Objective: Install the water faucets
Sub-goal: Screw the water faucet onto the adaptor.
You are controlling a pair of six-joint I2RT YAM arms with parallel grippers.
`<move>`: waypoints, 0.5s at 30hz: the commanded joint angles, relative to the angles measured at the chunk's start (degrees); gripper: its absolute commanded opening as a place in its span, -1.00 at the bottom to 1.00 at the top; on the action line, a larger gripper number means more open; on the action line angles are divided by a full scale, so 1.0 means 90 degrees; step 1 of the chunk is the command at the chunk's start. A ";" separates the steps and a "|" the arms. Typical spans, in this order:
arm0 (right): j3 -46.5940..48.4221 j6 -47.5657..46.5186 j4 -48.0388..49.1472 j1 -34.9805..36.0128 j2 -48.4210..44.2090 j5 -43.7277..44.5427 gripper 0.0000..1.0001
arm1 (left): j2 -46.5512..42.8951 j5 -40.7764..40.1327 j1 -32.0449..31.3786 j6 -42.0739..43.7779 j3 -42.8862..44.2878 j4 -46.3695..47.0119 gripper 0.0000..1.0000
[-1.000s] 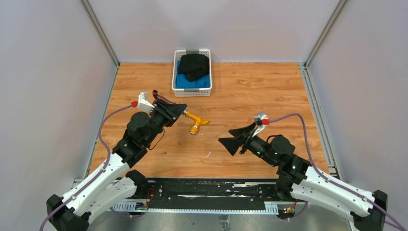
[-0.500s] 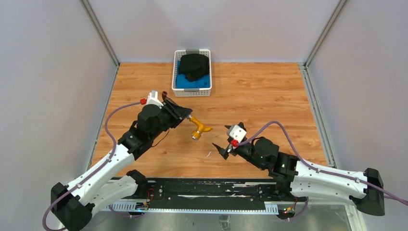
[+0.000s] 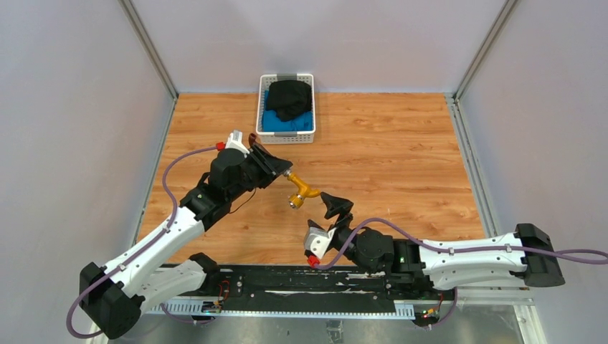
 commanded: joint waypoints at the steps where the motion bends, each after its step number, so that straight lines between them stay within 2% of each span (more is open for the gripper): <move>1: -0.0162 -0.1568 0.1141 0.0248 0.0356 0.0839 0.72 | 0.0109 0.0319 0.0020 -0.0065 0.0417 0.0171 -1.00; 4: -0.0372 -0.2515 0.2057 0.0301 0.0792 0.0973 0.73 | 0.0101 0.0294 0.0019 -0.0134 0.0392 0.0189 -1.00; 8: -0.0649 -0.3923 0.4051 0.0306 0.1634 0.1404 0.73 | 0.0084 0.0385 0.0025 -0.0127 0.0391 0.0192 -1.00; 11: -0.0591 -0.4992 0.5010 0.0292 0.2450 0.1716 0.74 | 0.0057 0.0352 0.0022 -0.0136 0.0366 0.0166 -1.00; 15: -0.0351 -0.6508 0.7561 0.0213 0.4041 0.2163 0.74 | 0.0057 0.0519 0.0026 -0.0123 0.0331 0.0267 -1.00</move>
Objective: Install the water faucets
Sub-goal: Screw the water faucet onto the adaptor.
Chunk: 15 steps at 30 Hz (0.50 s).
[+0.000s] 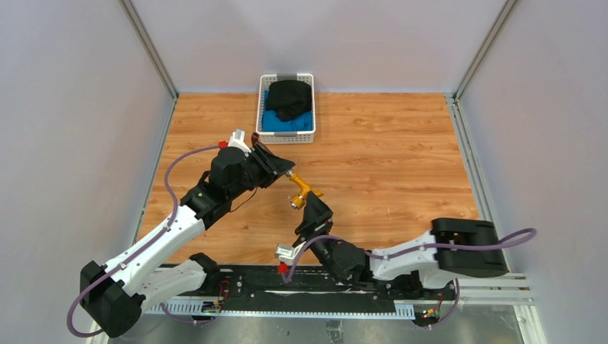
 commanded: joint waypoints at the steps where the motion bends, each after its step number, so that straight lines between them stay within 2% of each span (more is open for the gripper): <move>1: 0.0313 -0.2228 0.3099 -0.0051 0.1479 0.0728 0.74 | -0.0083 0.0250 0.0023 -0.0032 0.0166 0.0304 -1.00; 5: 0.0631 -0.2235 0.3112 -0.0109 0.2143 0.0669 0.74 | -0.0155 0.0319 0.0027 -0.0032 0.0105 0.0282 -1.00; 10: 0.0812 -0.2107 0.3119 -0.0184 0.2212 0.0704 0.73 | -0.0330 0.0285 0.0020 -0.0025 -0.0031 0.0213 -1.00; 15: 0.0831 -0.1887 0.3117 -0.0416 0.2096 0.0714 0.64 | -0.0458 0.0256 0.0026 0.0056 -0.0048 0.0099 -1.00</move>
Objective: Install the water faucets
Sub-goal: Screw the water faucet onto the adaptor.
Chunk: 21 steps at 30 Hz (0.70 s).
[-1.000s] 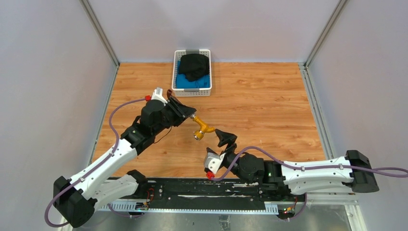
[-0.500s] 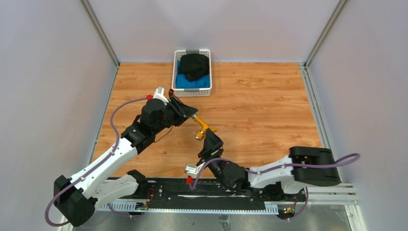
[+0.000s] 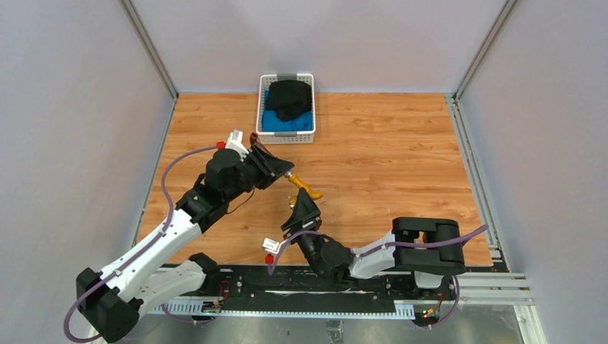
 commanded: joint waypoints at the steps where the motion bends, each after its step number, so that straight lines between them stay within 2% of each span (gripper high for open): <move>1: 0.0096 0.0125 0.0659 -0.0236 -0.0123 0.0125 0.59 | -0.0230 0.0041 0.0020 0.0069 -0.0033 0.0117 -1.00; 5: 0.0089 0.0358 0.0659 -0.0241 -0.0249 0.0082 0.29 | -0.0286 -0.0014 0.0025 0.0102 -0.0065 0.0073 -1.00; 9: 0.0099 0.0622 0.0655 -0.0208 -0.0473 0.0030 -0.15 | -0.0367 0.0027 0.0024 0.0095 -0.0135 0.0118 -1.00; 13: 0.0180 0.1323 0.0232 -0.0103 -0.0863 -0.0003 -0.38 | -0.0396 0.0033 0.0022 0.0104 -0.0244 0.0219 -1.00; 16: 0.0244 0.2541 -0.0976 -0.0048 -0.1444 -0.0099 -0.54 | -0.0351 0.0109 0.0022 0.0120 -0.0269 0.0302 -1.00; 19: 0.0378 0.4414 -0.2811 -0.0050 -0.2333 -0.0423 -0.59 | -0.0325 0.0152 0.0025 0.0134 -0.0296 0.0371 -1.00; 21: 0.0536 0.6059 -0.4290 -0.0136 -0.3003 -0.0967 -0.60 | -0.0329 0.0174 0.0027 0.0179 -0.0325 0.0448 -1.00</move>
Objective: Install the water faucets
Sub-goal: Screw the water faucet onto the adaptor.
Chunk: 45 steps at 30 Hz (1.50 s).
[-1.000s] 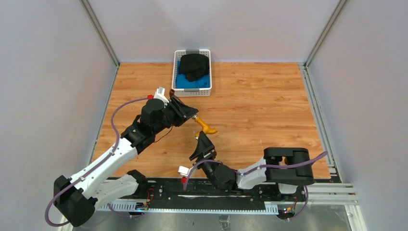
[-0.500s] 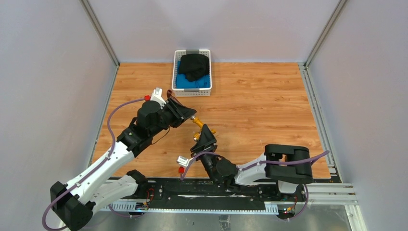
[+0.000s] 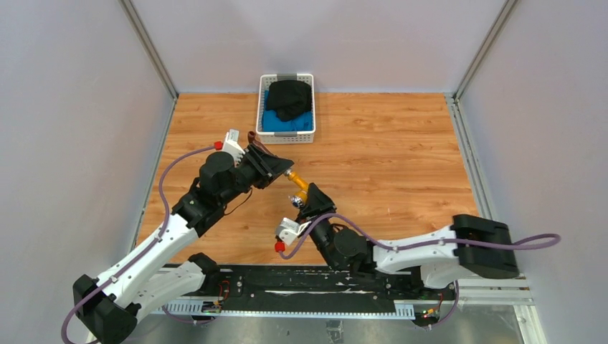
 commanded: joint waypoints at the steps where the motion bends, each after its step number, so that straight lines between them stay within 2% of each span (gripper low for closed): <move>1: 0.0575 0.3917 -0.2880 -0.0072 -0.1419 -0.1160 -0.60 | -0.0020 0.0065 0.0011 0.0311 -0.0184 0.0113 -1.00; 3: 0.0617 0.4969 -0.3669 -0.0225 -0.1946 -0.1896 -0.59 | -0.0125 0.0024 0.0016 0.0348 -0.0219 0.0216 -1.00; 8: 0.0676 0.7175 -0.4484 -0.1032 -0.2776 -0.4048 -0.64 | -0.0468 -0.0103 0.0017 0.0425 -0.0507 0.0841 -1.00; 13: 0.0522 0.9295 -0.3739 -0.1699 -0.3293 -0.6172 -0.70 | -0.0669 -0.0395 0.0010 0.0882 -0.0506 0.0899 -1.00; 18: 0.0727 1.1544 -0.3689 -0.2568 -0.3249 -0.7111 -0.57 | -0.0792 -0.0397 0.0012 0.1256 -0.0668 0.1484 -1.00; 20: 0.0819 1.1800 -0.3761 -0.2731 -0.3135 -0.7327 -0.60 | -0.0794 -0.0369 0.0015 0.1216 -0.0744 0.1627 -1.00; 23: 0.0913 1.1538 -0.4162 -0.2734 -0.3112 -0.7255 -0.58 | -0.0799 -0.0389 0.0014 0.1010 -0.0851 0.1760 -1.00; 29: 0.0823 1.0236 -0.5280 -0.2720 -0.3771 -0.6487 -0.12 | -0.1048 -0.0644 0.0015 0.0682 -0.0947 0.1624 -1.00; 32: 0.0531 0.9002 -0.5410 -0.2540 -0.4123 -0.5937 -0.01 | -0.1148 -0.0792 0.0015 0.0552 -0.0928 0.1423 -1.00; 37: -0.0360 0.6515 -0.4088 -0.1409 -0.4395 -0.3947 0.03 | -0.1292 -0.1017 0.0014 0.0270 -0.0903 0.1252 -1.00; 42: -0.0618 0.4781 -0.2513 -0.0637 -0.3517 -0.2560 0.18 | -0.1309 -0.1073 0.0014 0.0223 -0.0742 0.0976 -1.00; 44: -0.0608 0.4255 -0.1776 -0.0456 -0.3023 -0.2257 0.38 | -0.1308 -0.1090 0.0014 0.0251 -0.0700 0.0878 -1.00; 45: -0.0580 0.3971 -0.1513 -0.0393 -0.2822 -0.2161 0.41 | -0.1318 -0.1095 0.0016 0.0248 -0.0693 0.0851 -1.00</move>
